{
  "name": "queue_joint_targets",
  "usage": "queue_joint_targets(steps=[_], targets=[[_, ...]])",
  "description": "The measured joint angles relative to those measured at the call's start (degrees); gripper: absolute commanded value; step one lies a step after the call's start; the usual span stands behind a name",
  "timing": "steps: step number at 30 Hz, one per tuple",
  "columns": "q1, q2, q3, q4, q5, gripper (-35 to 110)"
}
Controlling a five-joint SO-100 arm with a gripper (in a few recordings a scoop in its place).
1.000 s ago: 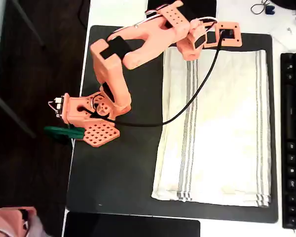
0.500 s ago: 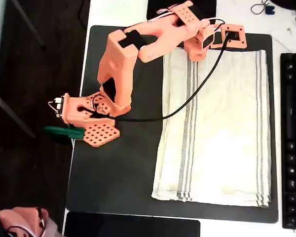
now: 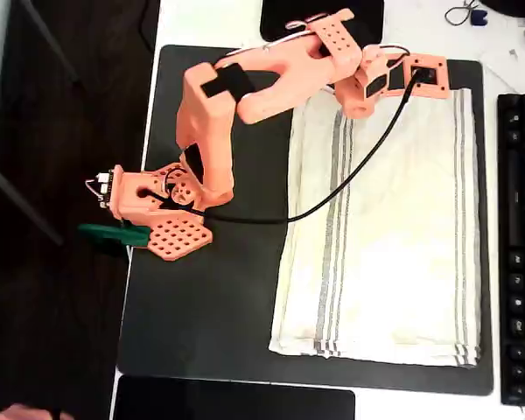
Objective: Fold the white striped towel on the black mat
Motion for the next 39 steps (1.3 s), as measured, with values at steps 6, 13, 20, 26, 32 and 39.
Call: queue_joint_targets(steps=[6,13,20,26,32,39], targets=[[3.5,7.0,0.5,3.9,-2.2,0],[8.0,13.9,1.3,8.8,-4.8,0],[15.0,21.4,1.3,14.9,-9.2,0],[22.9,27.2,1.3,19.2,-15.1,0],[31.2,30.8,1.3,22.1,-20.8,0],[40.8,31.6,1.3,23.4,-27.3,0]])
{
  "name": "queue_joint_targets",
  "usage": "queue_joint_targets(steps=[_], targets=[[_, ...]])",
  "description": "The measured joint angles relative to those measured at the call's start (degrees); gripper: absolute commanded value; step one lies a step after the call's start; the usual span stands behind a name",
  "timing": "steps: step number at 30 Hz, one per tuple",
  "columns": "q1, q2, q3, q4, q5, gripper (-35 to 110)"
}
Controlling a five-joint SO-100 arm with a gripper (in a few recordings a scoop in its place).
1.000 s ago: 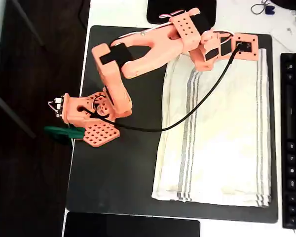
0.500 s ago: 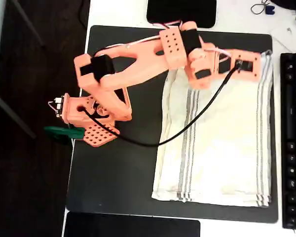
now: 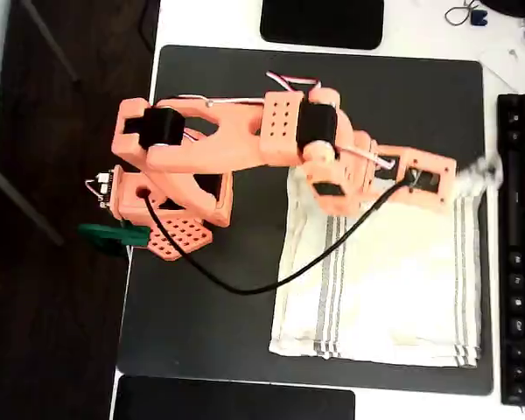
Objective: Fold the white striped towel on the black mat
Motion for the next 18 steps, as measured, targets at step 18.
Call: queue_joint_targets(steps=[18], targets=[[20.6,-7.8,4.7,-17.6,-13.7,6]])
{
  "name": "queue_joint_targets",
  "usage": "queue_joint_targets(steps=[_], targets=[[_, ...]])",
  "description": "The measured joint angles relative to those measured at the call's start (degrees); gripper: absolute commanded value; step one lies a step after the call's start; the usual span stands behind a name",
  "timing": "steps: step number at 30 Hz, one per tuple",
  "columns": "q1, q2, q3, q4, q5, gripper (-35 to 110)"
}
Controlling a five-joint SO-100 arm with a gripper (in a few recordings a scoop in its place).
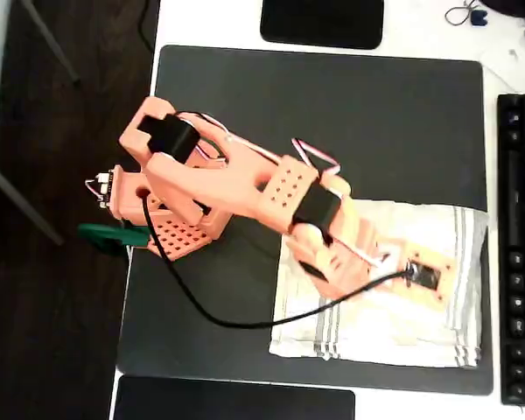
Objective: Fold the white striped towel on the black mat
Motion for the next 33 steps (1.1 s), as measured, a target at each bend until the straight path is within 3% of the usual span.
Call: queue_joint_targets(steps=[8,21,33], targets=[[5.4,-2.0,2.5,-9.9,-1.1,14],[6.0,-2.9,4.1,-9.8,-1.8,14],[-0.5,-8.6,12.5,-12.3,-1.3,17]])
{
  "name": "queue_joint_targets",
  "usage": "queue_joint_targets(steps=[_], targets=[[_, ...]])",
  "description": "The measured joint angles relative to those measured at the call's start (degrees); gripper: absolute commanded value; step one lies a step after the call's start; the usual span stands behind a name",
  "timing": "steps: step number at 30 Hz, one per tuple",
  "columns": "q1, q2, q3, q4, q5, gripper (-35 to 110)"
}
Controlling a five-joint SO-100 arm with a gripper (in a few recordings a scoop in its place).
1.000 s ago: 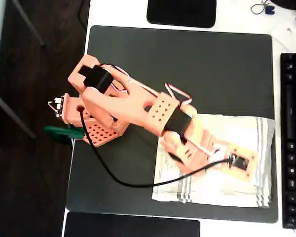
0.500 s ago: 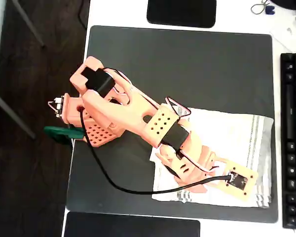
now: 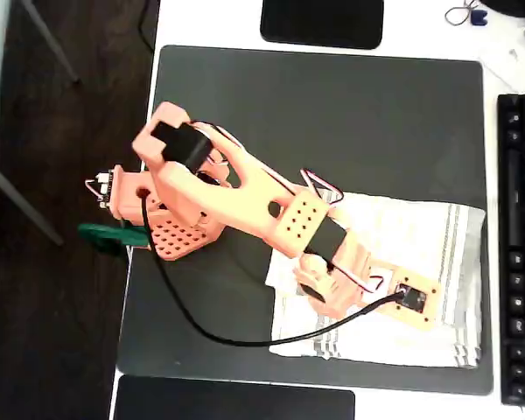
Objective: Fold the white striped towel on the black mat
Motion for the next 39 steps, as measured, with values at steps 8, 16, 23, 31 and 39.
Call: queue_joint_targets(steps=[8,16,23,31,39], targets=[[-1.1,-8.2,-3.0,-2.8,-1.8,17],[-0.8,-11.9,-7.3,-1.7,-4.7,17],[-0.6,-15.6,-9.0,-2.6,-5.8,6],[-1.3,-17.3,-10.4,-2.7,-4.7,0],[-1.9,-17.2,-11.6,-1.8,-3.3,0]])
